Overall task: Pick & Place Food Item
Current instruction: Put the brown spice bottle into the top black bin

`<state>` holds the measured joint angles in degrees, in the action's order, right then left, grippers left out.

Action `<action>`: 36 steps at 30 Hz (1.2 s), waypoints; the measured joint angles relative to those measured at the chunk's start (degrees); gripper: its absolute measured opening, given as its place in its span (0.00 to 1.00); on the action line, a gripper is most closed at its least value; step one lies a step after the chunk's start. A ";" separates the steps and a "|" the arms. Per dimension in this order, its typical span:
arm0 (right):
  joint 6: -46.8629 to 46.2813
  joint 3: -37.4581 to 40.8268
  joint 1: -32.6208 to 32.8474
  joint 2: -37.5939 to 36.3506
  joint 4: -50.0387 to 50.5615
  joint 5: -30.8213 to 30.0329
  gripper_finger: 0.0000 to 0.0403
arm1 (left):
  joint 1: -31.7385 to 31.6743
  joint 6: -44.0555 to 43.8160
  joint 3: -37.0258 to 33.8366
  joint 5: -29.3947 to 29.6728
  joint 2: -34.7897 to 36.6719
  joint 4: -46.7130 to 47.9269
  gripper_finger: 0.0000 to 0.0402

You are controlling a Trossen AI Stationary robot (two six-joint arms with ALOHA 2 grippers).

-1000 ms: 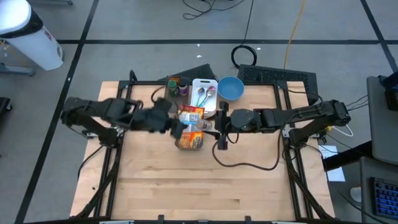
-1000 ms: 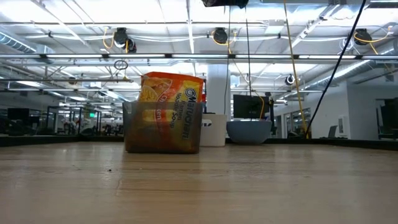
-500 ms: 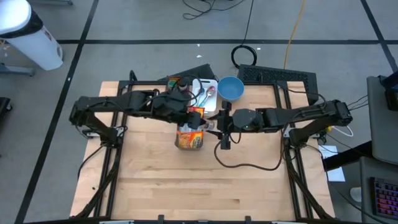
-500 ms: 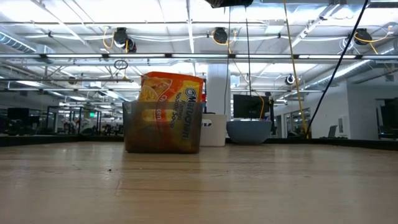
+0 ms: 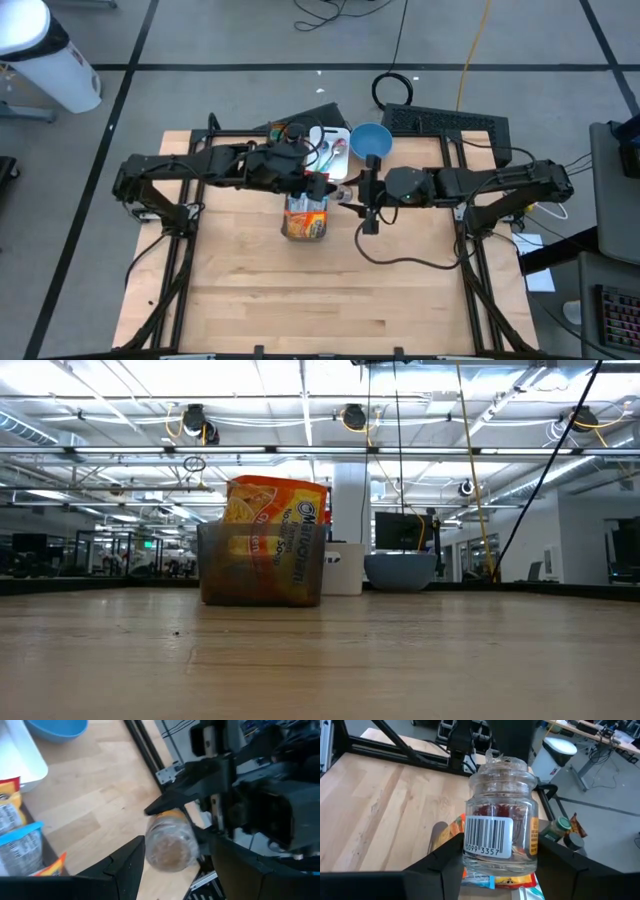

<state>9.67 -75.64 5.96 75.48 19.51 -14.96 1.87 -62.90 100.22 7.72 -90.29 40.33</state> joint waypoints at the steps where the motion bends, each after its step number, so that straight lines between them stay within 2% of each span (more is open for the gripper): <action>1: 0.01 0.01 0.00 0.02 -0.20 0.02 0.47 | 0.00 0.01 0.00 0.01 -0.29 -0.55 0.57; 18: 0.14 0.07 -0.96 -0.04 -2.61 0.02 0.46 | -1.32 2.40 0.02 -3.10 -2.50 -1.68 0.57; 25: 0.20 0.07 -1.11 -0.04 -2.80 0.00 0.46 | -3.08 2.87 0.02 -7.86 -2.50 -1.58 0.57; 31: 0.42 0.07 -1.14 -0.04 -2.80 -0.05 0.47 | -3.34 3.47 0.00 -7.93 -2.48 -1.60 0.47; 36: 0.87 0.07 -1.16 -0.04 -2.84 -0.07 0.46 | -3.34 3.91 0.00 -7.90 -2.46 -1.50 0.46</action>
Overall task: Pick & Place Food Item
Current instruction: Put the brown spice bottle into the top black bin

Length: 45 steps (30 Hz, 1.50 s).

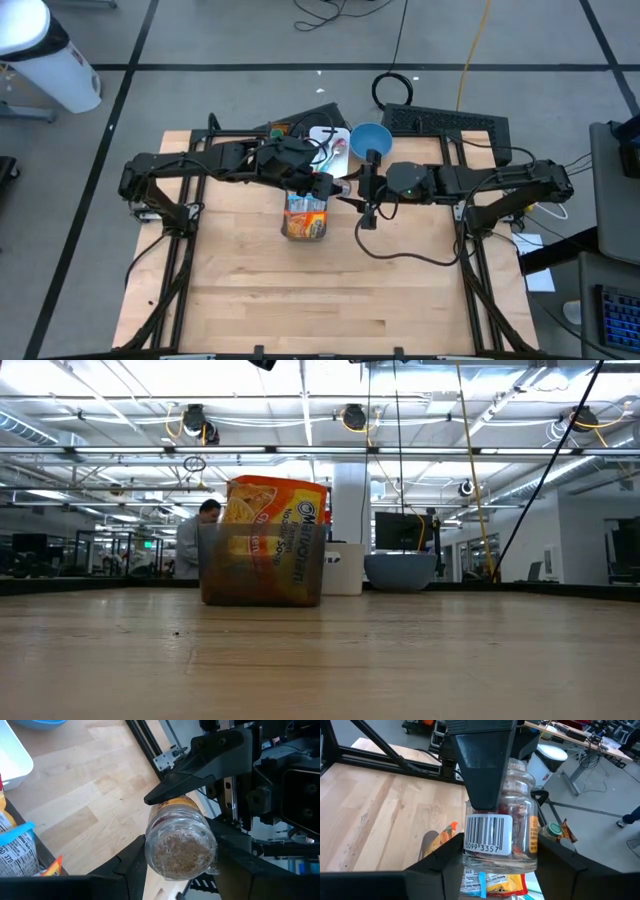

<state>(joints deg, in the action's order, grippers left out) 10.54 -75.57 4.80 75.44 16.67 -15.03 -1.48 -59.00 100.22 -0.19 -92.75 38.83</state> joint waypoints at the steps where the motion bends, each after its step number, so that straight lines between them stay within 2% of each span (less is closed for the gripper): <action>1: 0.17 0.00 0.00 0.00 0.00 0.00 0.46 | 0.00 0.03 0.00 0.00 0.00 0.00 0.46; 16: 0.63 0.00 0.00 0.00 -0.11 -0.09 0.50 | -0.02 2.72 0.00 0.02 0.03 -0.12 0.46; 29: -3.69 -0.07 0.02 -0.04 -0.29 0.42 0.66 | -0.02 7.37 -0.04 -0.86 0.03 -0.09 0.46; 35: -2.09 -0.09 0.02 -0.77 0.21 -0.05 0.73 | -0.78 8.98 -0.04 -1.34 0.26 0.66 0.46; 40: -0.19 -0.07 -0.59 -2.71 1.13 -2.91 0.74 | -1.62 9.93 -0.04 -1.43 1.71 2.24 0.46; 45: 0.05 -0.09 -2.91 -5.20 3.37 -2.93 0.73 | -2.85 11.60 -0.04 -0.89 4.18 3.72 0.46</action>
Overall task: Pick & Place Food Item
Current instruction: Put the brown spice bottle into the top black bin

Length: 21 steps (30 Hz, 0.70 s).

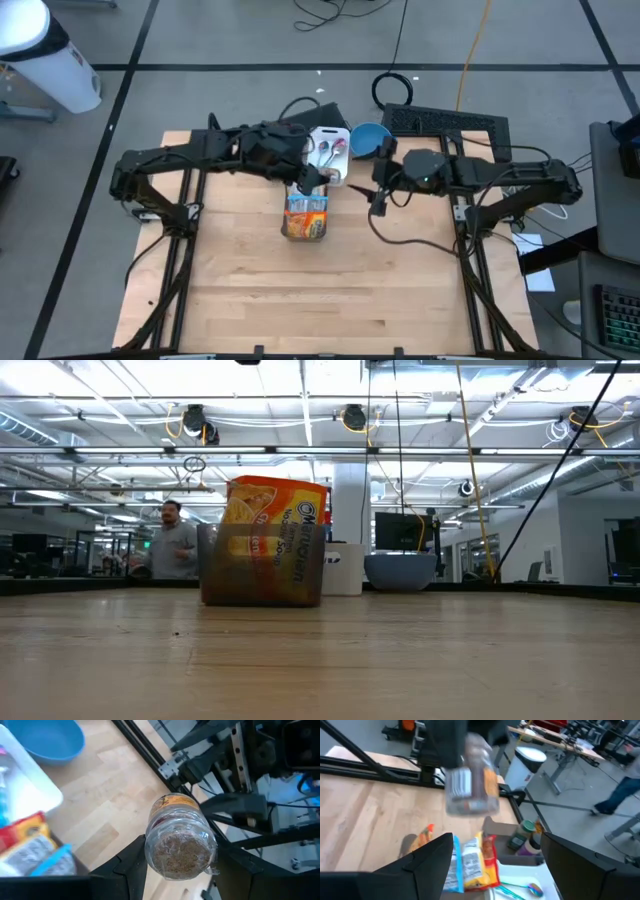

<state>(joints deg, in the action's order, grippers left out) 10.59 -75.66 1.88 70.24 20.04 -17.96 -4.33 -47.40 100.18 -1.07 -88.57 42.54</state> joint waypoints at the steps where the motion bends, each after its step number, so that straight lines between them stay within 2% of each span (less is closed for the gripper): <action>1: 0.00 0.00 -0.51 -0.40 0.46 0.00 0.73 | -0.23 0.41 0.00 0.38 0.51 0.67 0.46; 16: -4.36 0.54 -6.32 -4.50 12.34 0.20 0.73 | -5.43 3.65 0.00 8.81 8.64 19.32 0.46; 21: -5.75 6.82 -6.38 -7.08 8.24 0.22 0.73 | -7.36 4.54 0.02 10.61 9.35 24.55 0.46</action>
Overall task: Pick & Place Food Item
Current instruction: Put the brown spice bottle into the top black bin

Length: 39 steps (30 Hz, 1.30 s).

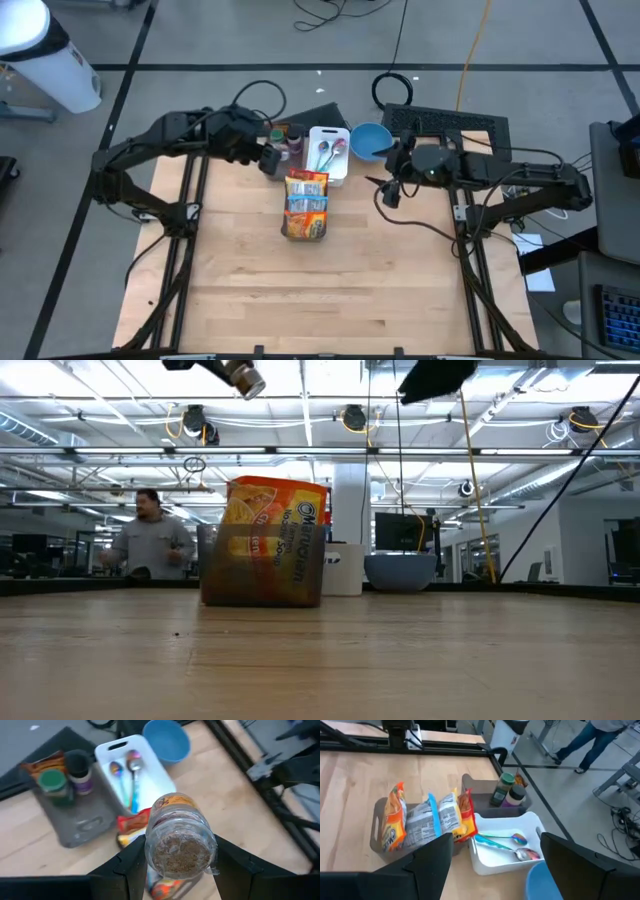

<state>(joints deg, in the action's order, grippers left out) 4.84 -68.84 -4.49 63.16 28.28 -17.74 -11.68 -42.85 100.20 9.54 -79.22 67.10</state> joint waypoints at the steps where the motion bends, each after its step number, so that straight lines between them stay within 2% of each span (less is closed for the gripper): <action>1: -0.75 1.95 0.00 -0.79 -1.62 0.01 0.73 | -0.49 0.42 0.00 -0.07 0.00 0.67 0.46; 6: -5.98 12.27 0.00 -5.81 -9.68 0.16 0.73 | -3.16 2.11 0.00 -0.48 -0.05 1.93 0.46; 12: -7.81 19.50 -1.40 -13.00 -16.82 5.01 0.73 | -8.39 2.45 0.00 -0.49 -0.17 1.99 0.46; 19: -8.49 19.74 -6.70 -19.73 -24.26 11.06 0.73 | -13.98 -1.54 0.00 -0.78 -0.77 3.66 0.46; 25: -11.30 19.74 -10.77 -22.09 -27.08 16.34 0.73 | -15.01 -3.74 0.04 -0.87 -3.64 5.12 0.46; 29: -11.69 19.76 -12.23 -21.74 -26.01 19.33 0.73 | -16.01 -1.10 0.04 -1.72 -8.22 7.58 0.46; 35: -13.23 19.76 -12.90 -20.92 -26.71 19.34 0.73 | -19.49 6.24 0.04 -7.27 -15.86 7.99 0.46; 39: -15.16 19.76 -14.05 -19.96 -26.53 19.33 0.73 | -21.28 11.41 0.04 -8.23 -20.22 7.90 0.46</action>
<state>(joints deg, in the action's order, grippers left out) -10.32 -49.08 -18.55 43.20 1.75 1.60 -32.96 -31.44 100.25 1.31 -99.44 75.00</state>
